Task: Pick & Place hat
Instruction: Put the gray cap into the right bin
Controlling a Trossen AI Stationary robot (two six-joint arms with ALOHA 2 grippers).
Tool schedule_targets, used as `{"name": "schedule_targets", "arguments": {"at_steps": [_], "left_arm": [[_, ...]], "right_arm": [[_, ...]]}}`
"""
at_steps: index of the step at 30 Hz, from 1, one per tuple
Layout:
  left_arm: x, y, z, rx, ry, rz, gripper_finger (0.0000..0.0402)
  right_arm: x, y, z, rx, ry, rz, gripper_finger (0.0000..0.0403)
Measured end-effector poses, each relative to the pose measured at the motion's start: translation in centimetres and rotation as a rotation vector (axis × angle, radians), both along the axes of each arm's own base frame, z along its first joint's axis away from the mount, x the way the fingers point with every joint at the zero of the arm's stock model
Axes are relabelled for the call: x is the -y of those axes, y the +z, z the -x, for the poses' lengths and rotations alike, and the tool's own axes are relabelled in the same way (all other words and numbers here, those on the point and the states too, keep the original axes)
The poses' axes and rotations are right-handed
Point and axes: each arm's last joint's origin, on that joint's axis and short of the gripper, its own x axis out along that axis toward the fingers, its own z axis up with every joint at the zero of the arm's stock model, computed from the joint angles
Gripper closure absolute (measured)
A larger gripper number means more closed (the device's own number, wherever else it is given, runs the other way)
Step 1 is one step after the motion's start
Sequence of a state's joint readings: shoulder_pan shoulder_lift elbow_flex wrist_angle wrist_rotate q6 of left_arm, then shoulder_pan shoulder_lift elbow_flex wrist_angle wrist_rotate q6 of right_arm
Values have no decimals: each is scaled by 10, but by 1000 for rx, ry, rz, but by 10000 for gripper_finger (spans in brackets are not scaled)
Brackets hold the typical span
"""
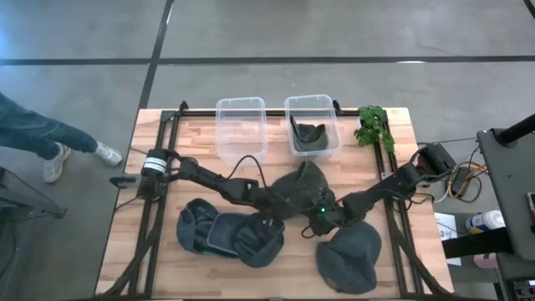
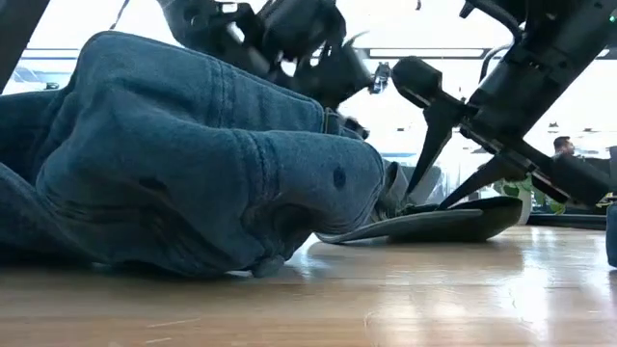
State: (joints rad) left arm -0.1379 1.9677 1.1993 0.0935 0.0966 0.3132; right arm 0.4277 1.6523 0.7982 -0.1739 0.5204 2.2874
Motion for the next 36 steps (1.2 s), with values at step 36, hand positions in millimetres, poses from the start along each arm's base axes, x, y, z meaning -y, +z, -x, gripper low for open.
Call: {"name": "schedule_targets", "arguments": {"at_steps": [36], "left_arm": [[-21,-6,15,-130,115,33,401]], "right_arm": [[-5,1,12,-75,50,17,271]]}}
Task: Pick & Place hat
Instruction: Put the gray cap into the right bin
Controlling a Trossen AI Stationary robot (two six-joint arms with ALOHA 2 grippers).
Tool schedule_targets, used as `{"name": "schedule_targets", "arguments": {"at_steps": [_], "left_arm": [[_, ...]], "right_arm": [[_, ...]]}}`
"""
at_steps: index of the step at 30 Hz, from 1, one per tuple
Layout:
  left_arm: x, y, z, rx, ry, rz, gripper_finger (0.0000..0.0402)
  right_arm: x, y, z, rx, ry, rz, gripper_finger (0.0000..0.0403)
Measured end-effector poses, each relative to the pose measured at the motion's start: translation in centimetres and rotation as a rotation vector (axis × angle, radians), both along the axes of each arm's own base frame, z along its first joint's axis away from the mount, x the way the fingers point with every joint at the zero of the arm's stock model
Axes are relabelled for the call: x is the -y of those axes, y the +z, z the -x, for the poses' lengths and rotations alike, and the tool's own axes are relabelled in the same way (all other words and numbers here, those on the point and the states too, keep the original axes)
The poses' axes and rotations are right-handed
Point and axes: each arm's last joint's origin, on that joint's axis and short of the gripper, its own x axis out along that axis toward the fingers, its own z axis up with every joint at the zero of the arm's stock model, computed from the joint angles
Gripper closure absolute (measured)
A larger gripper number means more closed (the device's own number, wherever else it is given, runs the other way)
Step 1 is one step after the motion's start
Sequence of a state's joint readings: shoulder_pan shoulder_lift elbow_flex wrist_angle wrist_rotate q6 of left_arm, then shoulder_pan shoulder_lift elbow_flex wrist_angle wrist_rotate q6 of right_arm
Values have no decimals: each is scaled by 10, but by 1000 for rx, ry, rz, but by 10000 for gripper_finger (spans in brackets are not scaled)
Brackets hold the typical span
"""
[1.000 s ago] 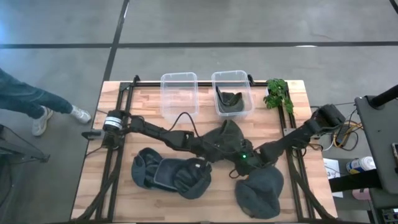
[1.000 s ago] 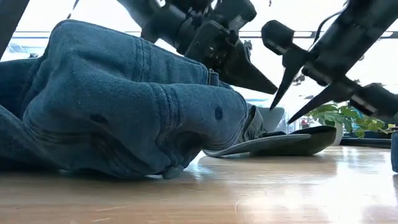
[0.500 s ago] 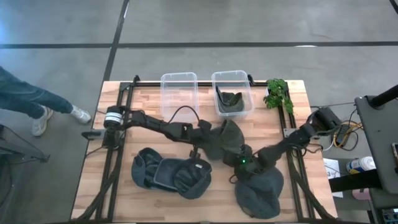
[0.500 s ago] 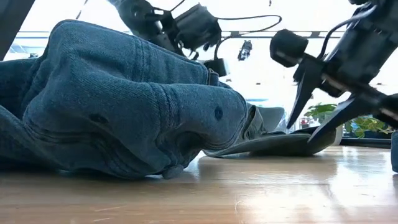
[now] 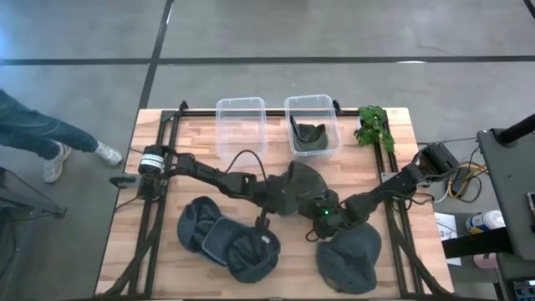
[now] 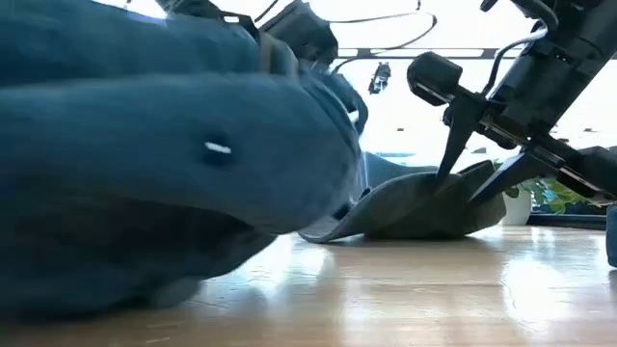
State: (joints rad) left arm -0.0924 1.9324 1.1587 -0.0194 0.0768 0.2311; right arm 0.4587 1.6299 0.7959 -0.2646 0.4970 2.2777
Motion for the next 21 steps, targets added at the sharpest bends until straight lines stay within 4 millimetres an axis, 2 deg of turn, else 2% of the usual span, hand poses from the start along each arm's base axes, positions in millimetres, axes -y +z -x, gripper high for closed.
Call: {"name": "schedule_targets", "arguments": {"at_steps": [5,9,13,16,21], "left_arm": [[21,17,-11,165,-49,81,401],[26,28,-17,235,-61,72,401],[19,36,-14,242,-2,-35,401],[11,45,-8,215,38,-199,401],[-4,39,5,36,69,-372,401]], "right_arm": [[1,0,2,-22,-1,11,268],[1,7,8,-32,19,19,262],[-2,19,22,-63,47,33,259],[-5,28,27,-40,68,10,259],[-11,33,18,59,109,-46,257]]}}
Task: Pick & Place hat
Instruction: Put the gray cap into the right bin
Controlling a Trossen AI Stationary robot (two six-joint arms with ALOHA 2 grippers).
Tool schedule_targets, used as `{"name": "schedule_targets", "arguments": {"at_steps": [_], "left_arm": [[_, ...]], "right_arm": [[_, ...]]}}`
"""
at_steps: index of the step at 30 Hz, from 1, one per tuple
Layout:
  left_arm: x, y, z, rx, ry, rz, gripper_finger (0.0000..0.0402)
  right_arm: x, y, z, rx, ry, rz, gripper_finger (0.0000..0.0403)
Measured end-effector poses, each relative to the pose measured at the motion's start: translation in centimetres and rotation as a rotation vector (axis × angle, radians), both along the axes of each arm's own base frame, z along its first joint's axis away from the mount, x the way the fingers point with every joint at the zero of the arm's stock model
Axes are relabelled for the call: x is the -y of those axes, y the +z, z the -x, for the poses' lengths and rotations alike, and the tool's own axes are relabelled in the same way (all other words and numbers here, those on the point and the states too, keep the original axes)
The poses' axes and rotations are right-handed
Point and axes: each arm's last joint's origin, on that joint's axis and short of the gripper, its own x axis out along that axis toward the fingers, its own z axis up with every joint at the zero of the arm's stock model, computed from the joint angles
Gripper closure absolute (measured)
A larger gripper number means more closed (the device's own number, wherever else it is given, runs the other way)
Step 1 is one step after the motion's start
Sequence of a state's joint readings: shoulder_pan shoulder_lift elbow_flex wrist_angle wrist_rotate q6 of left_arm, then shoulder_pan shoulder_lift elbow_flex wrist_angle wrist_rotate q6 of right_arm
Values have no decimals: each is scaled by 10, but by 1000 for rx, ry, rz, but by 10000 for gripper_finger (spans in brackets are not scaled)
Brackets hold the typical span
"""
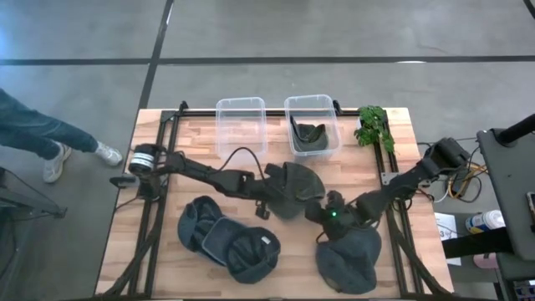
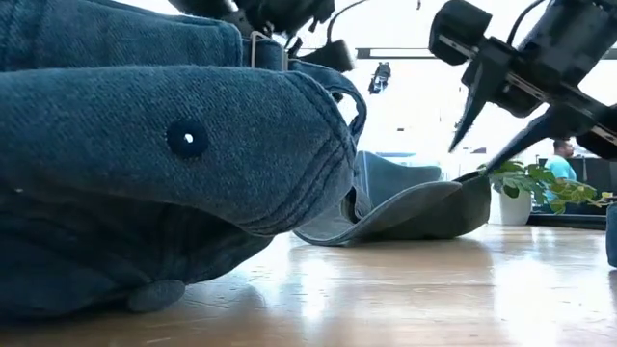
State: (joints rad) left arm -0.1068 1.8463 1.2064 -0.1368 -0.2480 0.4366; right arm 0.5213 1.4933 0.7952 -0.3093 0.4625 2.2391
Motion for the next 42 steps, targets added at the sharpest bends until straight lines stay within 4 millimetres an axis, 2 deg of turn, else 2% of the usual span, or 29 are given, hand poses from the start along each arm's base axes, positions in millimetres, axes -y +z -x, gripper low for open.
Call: {"name": "schedule_targets", "arguments": {"at_steps": [7,18,26,34,42], "left_arm": [[-19,-11,19,-235,72,-18,401],[-32,-8,20,-205,180,-66,401],[-33,-17,19,-175,134,76,401],[-8,-16,16,-139,45,277,401],[22,-16,13,-86,-58,289,401]], "right_arm": [[-7,-9,-15,23,20,5,258],[-13,-13,-26,33,25,5,256],[-13,-13,-26,28,22,17,251],[-13,-14,-22,0,31,32,246],[-27,-9,-7,-37,82,1,235]]}}
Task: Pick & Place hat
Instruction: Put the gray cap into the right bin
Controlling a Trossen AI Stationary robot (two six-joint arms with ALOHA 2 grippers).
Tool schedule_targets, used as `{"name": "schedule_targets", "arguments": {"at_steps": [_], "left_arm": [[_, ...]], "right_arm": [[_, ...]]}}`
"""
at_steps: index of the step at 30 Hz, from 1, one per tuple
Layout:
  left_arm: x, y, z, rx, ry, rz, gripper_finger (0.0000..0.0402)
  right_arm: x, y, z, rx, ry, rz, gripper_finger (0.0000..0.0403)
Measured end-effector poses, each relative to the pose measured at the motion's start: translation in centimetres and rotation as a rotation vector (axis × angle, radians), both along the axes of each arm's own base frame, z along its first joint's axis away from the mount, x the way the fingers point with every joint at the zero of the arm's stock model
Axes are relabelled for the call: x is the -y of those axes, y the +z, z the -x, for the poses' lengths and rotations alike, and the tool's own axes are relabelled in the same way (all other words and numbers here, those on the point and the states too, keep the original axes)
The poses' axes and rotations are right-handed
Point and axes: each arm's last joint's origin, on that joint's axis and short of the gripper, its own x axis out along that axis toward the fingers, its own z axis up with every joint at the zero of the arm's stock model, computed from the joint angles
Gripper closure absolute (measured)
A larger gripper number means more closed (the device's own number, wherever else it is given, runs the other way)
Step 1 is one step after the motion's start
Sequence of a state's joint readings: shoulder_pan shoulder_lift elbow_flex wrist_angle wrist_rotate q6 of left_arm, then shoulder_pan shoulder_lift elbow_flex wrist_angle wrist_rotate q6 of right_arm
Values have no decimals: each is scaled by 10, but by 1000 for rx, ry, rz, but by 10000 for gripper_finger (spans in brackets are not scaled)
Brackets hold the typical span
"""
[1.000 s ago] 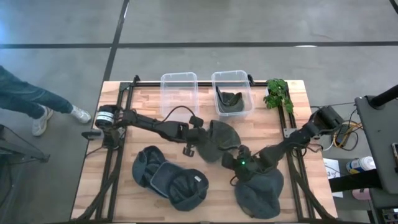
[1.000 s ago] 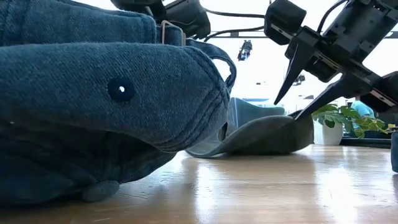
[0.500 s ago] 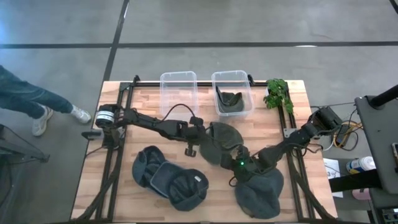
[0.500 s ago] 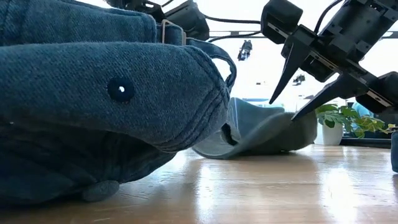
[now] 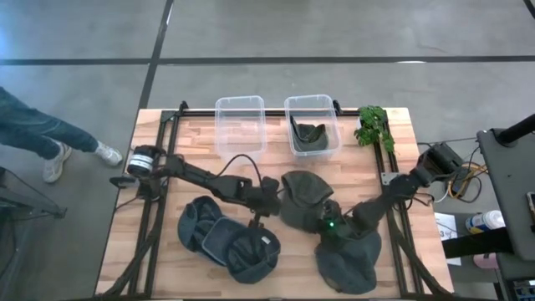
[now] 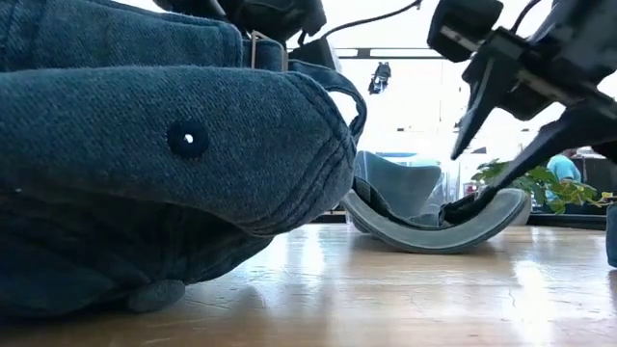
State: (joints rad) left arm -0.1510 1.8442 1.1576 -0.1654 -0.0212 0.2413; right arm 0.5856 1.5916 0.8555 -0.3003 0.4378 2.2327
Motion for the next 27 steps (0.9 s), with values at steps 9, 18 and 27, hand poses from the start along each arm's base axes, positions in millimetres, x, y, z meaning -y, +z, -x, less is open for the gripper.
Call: {"name": "schedule_targets", "arguments": {"at_steps": [9,18,27], "left_arm": [[2,0,0,4,-34,-32,401],[2,2,-2,34,-35,-30,401],[4,-4,-6,48,-75,-28,401]], "right_arm": [[-9,-5,18,-107,28,23,229],[2,-13,13,-144,16,74,229],[4,-36,4,-180,-27,118,231]]}}
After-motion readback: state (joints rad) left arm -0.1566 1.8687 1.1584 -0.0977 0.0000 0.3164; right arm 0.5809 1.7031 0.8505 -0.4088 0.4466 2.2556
